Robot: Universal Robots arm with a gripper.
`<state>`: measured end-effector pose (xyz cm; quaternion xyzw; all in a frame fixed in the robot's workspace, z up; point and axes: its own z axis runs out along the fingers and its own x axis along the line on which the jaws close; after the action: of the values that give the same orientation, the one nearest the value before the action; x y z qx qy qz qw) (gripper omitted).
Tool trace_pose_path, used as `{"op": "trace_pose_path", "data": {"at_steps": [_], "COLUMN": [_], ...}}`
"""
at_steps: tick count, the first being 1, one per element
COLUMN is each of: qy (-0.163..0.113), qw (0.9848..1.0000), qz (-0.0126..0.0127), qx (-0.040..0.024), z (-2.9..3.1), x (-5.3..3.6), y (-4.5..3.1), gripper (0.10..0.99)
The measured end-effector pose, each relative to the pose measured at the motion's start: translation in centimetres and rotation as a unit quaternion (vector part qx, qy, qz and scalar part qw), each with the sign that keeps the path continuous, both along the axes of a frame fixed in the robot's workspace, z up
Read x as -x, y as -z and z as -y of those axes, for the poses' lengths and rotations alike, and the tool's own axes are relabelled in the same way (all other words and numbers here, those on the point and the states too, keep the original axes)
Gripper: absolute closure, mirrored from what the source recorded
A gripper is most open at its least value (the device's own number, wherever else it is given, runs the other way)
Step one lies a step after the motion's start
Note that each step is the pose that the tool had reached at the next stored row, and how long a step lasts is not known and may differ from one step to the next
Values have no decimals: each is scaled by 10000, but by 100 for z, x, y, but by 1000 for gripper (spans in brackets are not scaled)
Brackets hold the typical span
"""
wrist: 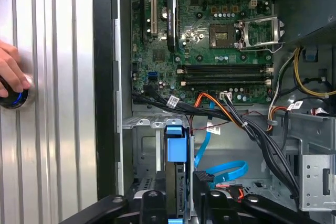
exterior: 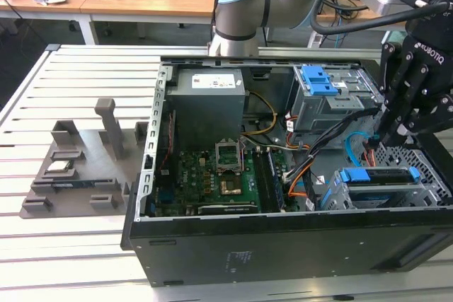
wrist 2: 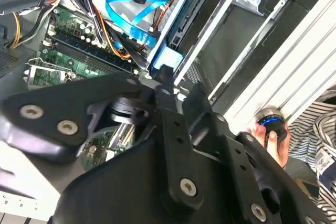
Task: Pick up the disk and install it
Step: 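Insert the disk into the insertion slot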
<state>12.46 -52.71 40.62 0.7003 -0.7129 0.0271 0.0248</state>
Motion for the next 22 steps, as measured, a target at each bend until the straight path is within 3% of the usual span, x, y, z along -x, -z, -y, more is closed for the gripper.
{"op": "trace_pose_path", "data": {"at_steps": [1,4,13,19,22], "qy": [0,0,0,0,0], "qw": [10000,10000,10000,10000,10000], "qz": [0,0,0,-2,-6], "qx": [0,0,-2,8,42], "z": [0,0,-1,-6,-10], "x": [0,0,-18,-153,-315], "y": [0,1,6,16,52], "gripper": [792,980,980,980,980]}}
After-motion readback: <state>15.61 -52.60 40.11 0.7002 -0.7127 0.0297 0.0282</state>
